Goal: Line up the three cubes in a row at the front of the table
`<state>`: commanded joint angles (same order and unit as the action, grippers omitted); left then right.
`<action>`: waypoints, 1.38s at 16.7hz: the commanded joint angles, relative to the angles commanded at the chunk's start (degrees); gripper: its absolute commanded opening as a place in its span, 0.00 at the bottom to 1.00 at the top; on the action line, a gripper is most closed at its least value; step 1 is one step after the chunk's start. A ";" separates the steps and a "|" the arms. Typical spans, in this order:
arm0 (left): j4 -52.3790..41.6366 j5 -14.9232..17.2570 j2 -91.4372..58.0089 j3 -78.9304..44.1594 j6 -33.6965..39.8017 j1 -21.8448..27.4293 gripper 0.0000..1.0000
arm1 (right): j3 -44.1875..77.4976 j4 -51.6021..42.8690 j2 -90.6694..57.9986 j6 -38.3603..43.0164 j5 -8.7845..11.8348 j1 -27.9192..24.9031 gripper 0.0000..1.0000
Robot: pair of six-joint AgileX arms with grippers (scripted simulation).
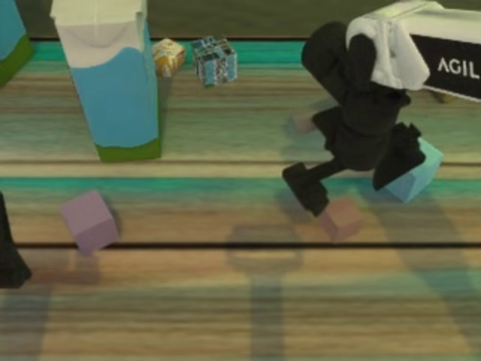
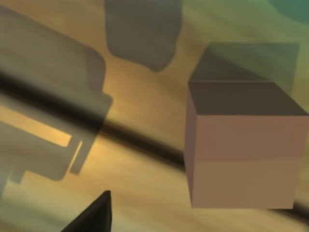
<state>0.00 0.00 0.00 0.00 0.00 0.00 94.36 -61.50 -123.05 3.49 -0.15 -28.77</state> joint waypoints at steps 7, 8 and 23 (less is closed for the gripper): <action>0.00 0.00 0.00 0.00 0.00 0.00 1.00 | -7.93 14.36 -6.13 0.27 -0.06 -0.22 1.00; 0.00 0.00 0.00 0.00 0.00 0.00 1.00 | -8.20 14.76 -6.37 0.29 -0.06 -0.23 1.00; 0.00 0.00 0.00 0.00 0.00 0.00 1.00 | -8.20 14.76 -6.37 0.29 -0.06 -0.23 0.10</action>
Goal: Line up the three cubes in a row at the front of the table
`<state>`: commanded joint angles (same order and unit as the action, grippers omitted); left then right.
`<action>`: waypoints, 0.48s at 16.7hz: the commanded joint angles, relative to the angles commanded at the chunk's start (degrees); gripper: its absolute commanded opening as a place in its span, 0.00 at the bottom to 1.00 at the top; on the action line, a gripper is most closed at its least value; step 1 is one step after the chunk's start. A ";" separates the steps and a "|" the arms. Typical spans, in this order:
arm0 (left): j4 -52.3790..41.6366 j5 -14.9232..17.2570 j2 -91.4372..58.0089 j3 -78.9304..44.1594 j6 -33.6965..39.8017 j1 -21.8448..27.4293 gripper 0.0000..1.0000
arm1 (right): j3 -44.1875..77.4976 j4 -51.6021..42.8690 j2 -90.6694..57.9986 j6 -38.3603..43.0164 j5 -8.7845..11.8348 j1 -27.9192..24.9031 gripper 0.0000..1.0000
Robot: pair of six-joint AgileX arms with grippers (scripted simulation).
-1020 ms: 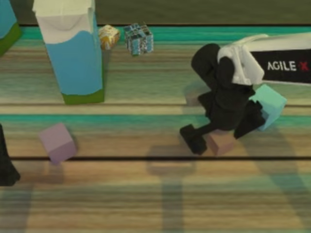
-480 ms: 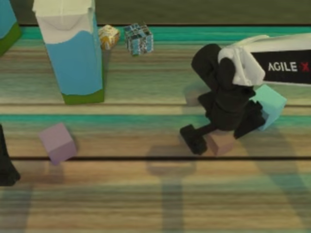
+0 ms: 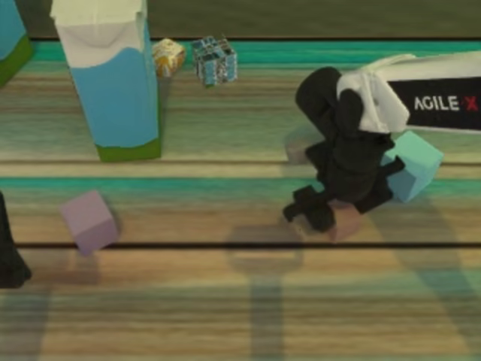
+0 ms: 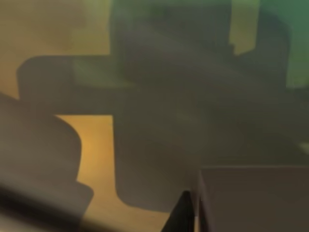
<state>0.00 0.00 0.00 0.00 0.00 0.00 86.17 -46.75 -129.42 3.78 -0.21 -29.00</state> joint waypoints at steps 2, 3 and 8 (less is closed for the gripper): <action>0.00 0.00 0.00 0.00 0.00 0.00 1.00 | 0.00 0.00 0.00 0.00 0.00 0.00 0.00; 0.00 0.00 0.00 0.00 0.00 0.00 1.00 | 0.00 0.00 0.00 0.00 0.00 0.00 0.00; 0.00 0.00 0.00 0.00 0.00 0.00 1.00 | 0.00 0.00 0.00 0.00 0.00 0.00 0.00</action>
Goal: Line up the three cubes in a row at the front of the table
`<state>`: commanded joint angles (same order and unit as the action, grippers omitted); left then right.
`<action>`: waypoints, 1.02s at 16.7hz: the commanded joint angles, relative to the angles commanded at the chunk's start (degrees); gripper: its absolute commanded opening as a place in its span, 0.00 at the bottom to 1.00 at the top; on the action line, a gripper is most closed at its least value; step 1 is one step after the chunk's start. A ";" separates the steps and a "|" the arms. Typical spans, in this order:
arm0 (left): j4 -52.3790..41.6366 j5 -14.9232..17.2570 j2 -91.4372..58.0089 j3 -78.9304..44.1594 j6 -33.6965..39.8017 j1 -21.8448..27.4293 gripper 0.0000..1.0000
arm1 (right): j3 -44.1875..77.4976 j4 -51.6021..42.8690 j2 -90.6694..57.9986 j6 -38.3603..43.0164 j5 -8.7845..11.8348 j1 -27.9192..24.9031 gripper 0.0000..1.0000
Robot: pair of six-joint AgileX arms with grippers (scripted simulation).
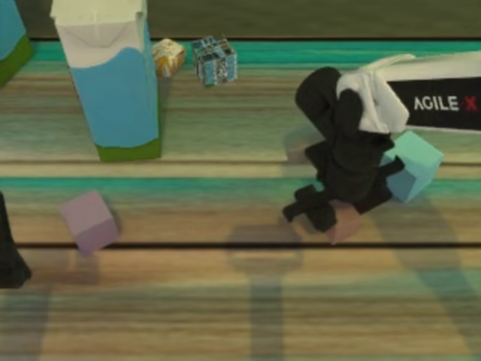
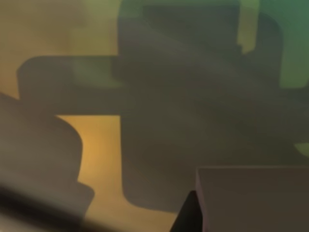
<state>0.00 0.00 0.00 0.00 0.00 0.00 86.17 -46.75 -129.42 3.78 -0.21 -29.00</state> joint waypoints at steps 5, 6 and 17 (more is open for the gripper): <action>0.00 0.00 0.00 0.00 0.00 0.00 1.00 | 2.51 -3.07 2.82 -0.08 -0.12 -0.06 0.00; 0.00 0.00 0.00 0.00 0.00 0.00 1.00 | 3.67 -5.07 3.56 -0.05 -0.12 -0.09 0.00; 0.00 0.00 0.00 0.00 0.00 0.00 1.00 | 8.18 -14.00 7.60 0.80 -0.07 -0.43 0.00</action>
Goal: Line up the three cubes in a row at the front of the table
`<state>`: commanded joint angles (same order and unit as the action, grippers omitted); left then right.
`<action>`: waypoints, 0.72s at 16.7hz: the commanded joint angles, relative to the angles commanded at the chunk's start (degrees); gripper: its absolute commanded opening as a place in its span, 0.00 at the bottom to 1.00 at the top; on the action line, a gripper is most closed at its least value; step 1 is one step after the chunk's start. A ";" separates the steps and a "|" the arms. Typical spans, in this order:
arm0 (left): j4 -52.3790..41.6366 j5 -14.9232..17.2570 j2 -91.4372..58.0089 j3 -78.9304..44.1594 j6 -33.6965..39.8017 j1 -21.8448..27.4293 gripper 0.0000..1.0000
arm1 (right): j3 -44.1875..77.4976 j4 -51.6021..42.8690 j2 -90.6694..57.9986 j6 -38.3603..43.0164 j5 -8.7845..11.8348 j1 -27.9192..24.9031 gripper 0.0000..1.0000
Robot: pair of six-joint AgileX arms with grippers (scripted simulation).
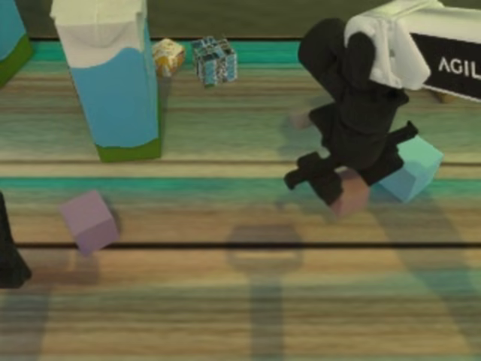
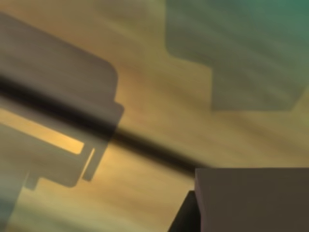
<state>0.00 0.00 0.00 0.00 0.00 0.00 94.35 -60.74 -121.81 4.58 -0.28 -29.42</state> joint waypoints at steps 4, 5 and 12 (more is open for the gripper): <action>0.00 0.00 0.00 0.00 0.00 0.00 1.00 | -4.44 0.42 3.96 8.32 -0.33 -2.81 0.00; 0.00 0.00 0.00 0.00 0.00 0.00 1.00 | -6.16 0.56 5.41 11.46 -0.44 -3.76 0.00; 0.00 0.00 0.00 0.00 0.00 0.00 1.00 | -18.49 1.64 15.88 34.01 -1.15 -10.67 0.00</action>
<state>0.00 0.00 0.00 0.00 0.00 0.00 75.86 -59.11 -105.94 38.59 -1.42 -40.09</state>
